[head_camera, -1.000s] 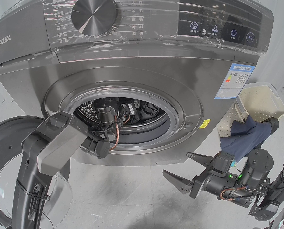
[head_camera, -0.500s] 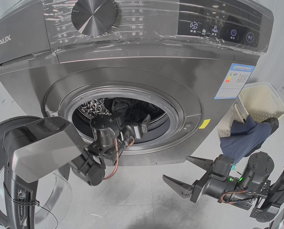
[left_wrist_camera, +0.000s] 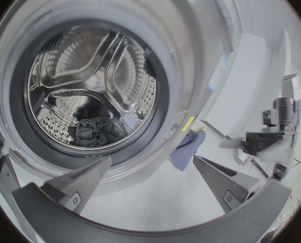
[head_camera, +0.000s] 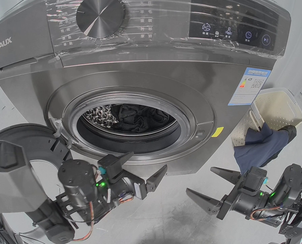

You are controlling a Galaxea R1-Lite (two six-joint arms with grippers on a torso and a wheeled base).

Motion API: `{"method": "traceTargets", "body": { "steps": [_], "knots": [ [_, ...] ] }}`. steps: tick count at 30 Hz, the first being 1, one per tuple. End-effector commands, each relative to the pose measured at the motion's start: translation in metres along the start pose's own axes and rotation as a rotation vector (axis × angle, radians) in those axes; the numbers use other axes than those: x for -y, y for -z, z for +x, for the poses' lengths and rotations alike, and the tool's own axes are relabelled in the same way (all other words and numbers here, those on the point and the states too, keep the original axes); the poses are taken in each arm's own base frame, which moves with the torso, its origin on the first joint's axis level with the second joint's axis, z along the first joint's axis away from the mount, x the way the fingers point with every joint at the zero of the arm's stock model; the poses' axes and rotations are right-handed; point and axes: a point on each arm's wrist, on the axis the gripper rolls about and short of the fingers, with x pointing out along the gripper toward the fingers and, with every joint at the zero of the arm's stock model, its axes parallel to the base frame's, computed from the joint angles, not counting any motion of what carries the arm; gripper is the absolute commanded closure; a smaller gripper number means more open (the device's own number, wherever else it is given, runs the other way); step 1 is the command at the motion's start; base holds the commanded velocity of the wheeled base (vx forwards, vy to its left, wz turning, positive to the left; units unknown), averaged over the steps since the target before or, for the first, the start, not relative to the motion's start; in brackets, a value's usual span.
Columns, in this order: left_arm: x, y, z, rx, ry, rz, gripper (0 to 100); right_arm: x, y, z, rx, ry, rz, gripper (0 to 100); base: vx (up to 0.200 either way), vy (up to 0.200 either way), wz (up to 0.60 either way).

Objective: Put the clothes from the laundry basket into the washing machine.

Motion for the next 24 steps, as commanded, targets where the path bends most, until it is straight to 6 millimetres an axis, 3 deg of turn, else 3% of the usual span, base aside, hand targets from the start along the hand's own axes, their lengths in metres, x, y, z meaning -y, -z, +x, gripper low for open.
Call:
{"method": "traceTargets", "body": {
  "steps": [1,9,17,20,21,24],
  "knots": [
    [0.007,-0.027,-0.069,0.061,0.048,-0.001,0,0.015,-0.023,-0.028,0.118,0.101,0.014,0,-0.2,0.0,0.0],
    [-0.005,-0.043,-0.127,0.153,0.002,-0.013,0,0.039,-0.024,-0.051,0.121,0.258,0.008,0,-0.2,0.0,0.0],
    [-0.021,-0.055,-0.168,0.176,-0.086,0.003,0,0.041,-0.031,-0.083,0.111,0.322,-0.01,0,-0.2,0.0,0.0],
    [-0.028,-0.053,-0.194,0.157,-0.115,0.002,0,0.042,-0.022,-0.113,0.013,0.395,0.009,0,-0.2,0.0,0.0],
    [-0.029,-0.053,-0.196,0.155,-0.115,0.003,0,0.043,-0.021,-0.116,0.009,0.402,0.009,0,-0.2,0.0,0.0],
    [-0.035,-0.048,-0.219,0.15,-0.17,0.008,0,0.04,-0.016,-0.15,0.029,0.489,0.006,0,-0.2,0.0,0.0]
  ]
}}
